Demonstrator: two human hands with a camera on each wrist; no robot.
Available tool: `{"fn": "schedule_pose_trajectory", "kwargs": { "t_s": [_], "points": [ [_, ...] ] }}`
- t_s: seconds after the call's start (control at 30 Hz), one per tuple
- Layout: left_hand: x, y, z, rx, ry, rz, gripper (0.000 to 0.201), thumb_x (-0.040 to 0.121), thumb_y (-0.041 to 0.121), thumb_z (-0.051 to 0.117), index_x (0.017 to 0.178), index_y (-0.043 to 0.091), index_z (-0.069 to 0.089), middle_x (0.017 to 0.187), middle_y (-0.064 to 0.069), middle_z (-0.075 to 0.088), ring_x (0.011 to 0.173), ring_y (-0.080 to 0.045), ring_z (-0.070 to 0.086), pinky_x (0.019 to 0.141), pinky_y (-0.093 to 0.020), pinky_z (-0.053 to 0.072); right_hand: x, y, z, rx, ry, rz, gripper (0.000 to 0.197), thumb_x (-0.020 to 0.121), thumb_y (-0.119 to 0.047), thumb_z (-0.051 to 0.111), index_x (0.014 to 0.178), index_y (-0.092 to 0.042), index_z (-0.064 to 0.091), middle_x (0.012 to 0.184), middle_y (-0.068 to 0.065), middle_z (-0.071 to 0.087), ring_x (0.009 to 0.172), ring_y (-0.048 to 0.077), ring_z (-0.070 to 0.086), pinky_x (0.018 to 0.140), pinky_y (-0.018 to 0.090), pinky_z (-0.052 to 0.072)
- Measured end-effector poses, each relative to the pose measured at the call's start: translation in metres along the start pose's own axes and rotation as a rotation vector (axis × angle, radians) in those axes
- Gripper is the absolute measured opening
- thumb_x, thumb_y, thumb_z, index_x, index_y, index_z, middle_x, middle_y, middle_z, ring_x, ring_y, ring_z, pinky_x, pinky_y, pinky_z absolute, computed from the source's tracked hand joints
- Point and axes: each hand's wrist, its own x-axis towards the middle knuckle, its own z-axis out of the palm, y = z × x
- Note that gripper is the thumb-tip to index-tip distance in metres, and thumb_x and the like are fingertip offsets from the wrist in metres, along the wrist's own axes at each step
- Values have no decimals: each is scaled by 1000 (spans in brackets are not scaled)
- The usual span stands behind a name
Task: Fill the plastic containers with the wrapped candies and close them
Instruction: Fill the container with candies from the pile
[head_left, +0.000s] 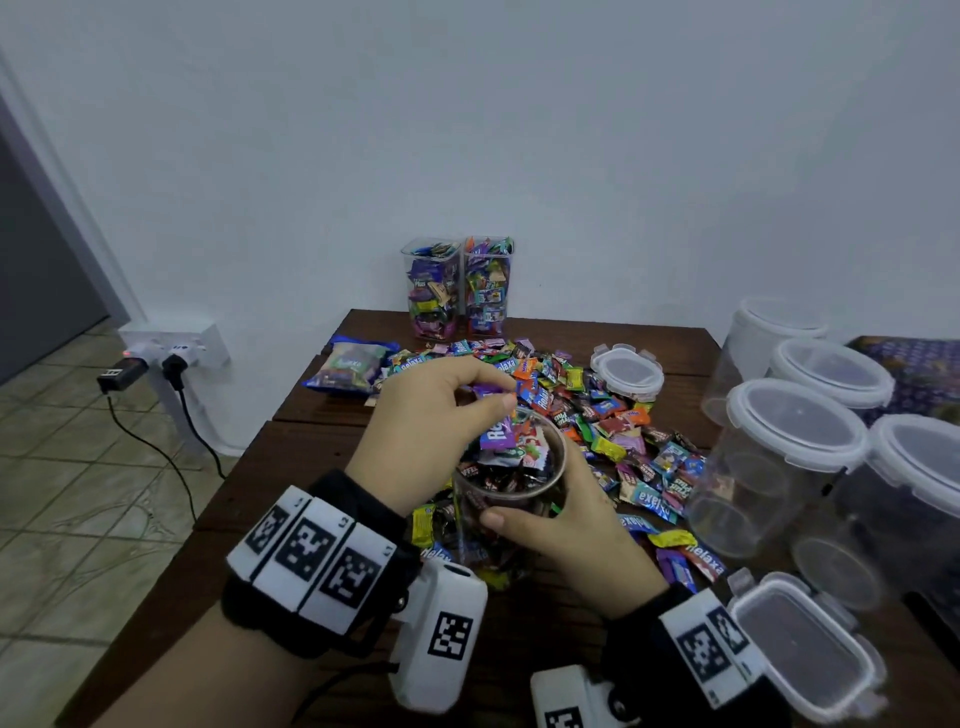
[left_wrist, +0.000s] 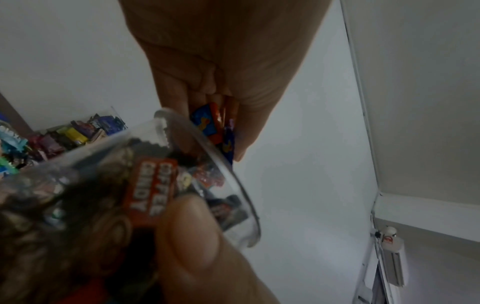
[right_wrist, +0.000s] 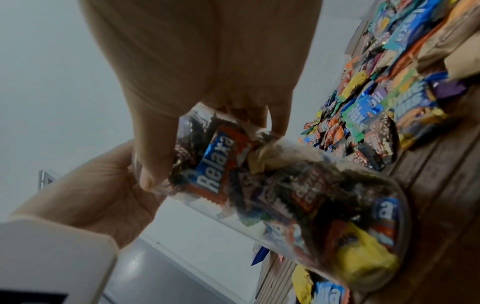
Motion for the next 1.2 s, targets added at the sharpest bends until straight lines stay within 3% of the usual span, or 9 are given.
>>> {"fn": "schedule_pose_trajectory", "kwargs": {
  "t_s": [0.17,0.37,0.47,0.6,0.67,0.77,0.93,1.03,1.2],
  "points": [
    [-3,2,0,65,-37,29,14,83,23,70,85,37,67,93,14,64,82,-1,56,75,-13,44,0,2,-1,16,-8,-6,77,69,-3,79,129,-29,39,127,-18,51,110,-18,49,84,0,37],
    [2,1,-3,130,-55,28,17,88,21,64,99,33,70,91,22,63,85,6,58,78,-10,43,0,5,-2,5,-8,-19,75,66,-13,84,125,-32,42,124,-18,56,112,-11,53,86,4,39],
    [6,2,-1,176,-69,52,26,90,16,60,112,28,68,108,16,66,99,3,58,92,-17,44,0,5,-2,7,-8,-18,73,67,-13,83,124,-35,42,122,-19,57,111,-10,53,85,4,39],
    [7,2,1,122,-85,77,32,92,10,56,115,31,66,129,16,57,110,2,57,102,-26,44,-1,6,-4,0,-4,-15,73,67,-16,83,122,-39,43,119,-27,58,111,-10,54,86,5,40],
    [6,4,1,49,-82,71,34,92,10,55,109,38,65,128,22,55,113,2,56,103,-32,44,-2,6,-4,-16,0,-10,73,67,-17,83,122,-42,42,117,-32,57,112,-11,52,87,5,40],
    [5,7,-5,-9,-77,45,36,93,11,53,102,44,63,118,30,53,108,5,58,98,-33,48,-1,6,-4,-31,-5,2,75,68,-20,83,125,-42,40,121,-28,56,112,-11,52,88,5,40],
    [5,6,-18,255,51,32,28,91,18,57,112,35,66,95,13,65,78,0,61,72,-16,44,-2,3,-4,-20,-18,11,71,65,-27,81,122,-43,41,115,-35,56,108,-14,52,87,4,40],
    [4,9,-24,423,-74,-28,31,85,29,64,116,33,65,110,10,62,88,-5,60,83,-27,45,-2,2,-3,-22,-26,10,73,65,-30,82,123,-43,40,114,-35,55,108,-14,52,86,4,40],
    [0,19,-20,701,-280,15,37,83,30,63,121,34,63,117,11,62,102,-7,56,85,-23,40,-2,1,-2,-17,-18,3,69,69,-13,80,119,-40,41,114,-27,57,104,-16,53,81,2,40]
  ]
}}
